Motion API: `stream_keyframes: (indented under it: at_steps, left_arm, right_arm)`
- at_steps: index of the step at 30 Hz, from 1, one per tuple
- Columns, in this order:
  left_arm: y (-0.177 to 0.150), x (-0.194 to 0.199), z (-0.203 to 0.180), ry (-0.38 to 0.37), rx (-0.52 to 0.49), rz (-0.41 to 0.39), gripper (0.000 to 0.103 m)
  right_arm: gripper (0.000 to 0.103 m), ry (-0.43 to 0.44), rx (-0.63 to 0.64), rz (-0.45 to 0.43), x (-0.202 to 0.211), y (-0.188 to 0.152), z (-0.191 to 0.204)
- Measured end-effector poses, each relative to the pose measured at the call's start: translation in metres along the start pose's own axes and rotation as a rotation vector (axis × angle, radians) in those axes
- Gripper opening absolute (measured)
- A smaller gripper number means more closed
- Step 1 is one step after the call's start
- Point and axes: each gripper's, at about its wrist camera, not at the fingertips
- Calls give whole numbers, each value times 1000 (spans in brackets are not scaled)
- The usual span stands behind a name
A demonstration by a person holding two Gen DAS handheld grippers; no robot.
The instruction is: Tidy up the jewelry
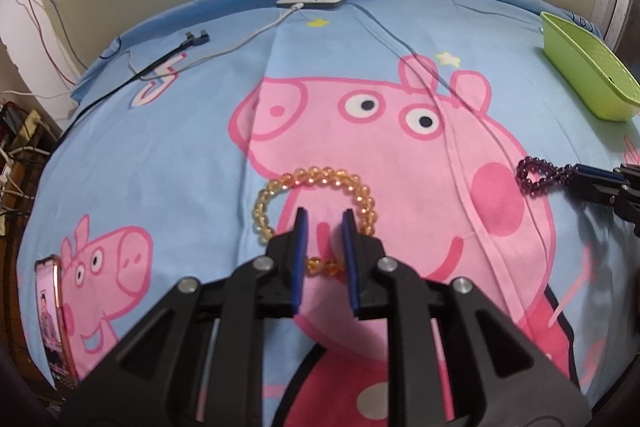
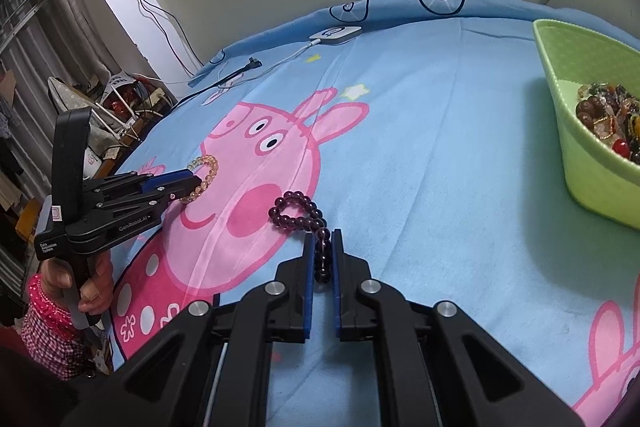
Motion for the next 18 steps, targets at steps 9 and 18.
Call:
stream_keyframes:
  at_steps: [9,18]
  left_arm:
    - [-3,-2,1,-102,-2,16,0]
    - [-25,12,7,-426,24,118,2]
  right_arm:
    - [0,152,28,-26,9,0,5]
    - [32,183,123,-47,12,27,28]
Point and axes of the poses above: each gripper's, at about its wrist camera, not at the fingertips, and x roughly against the way its jaws point, z to its left, y to its top, and after that the axes turned 11 degrees about x, right-handed
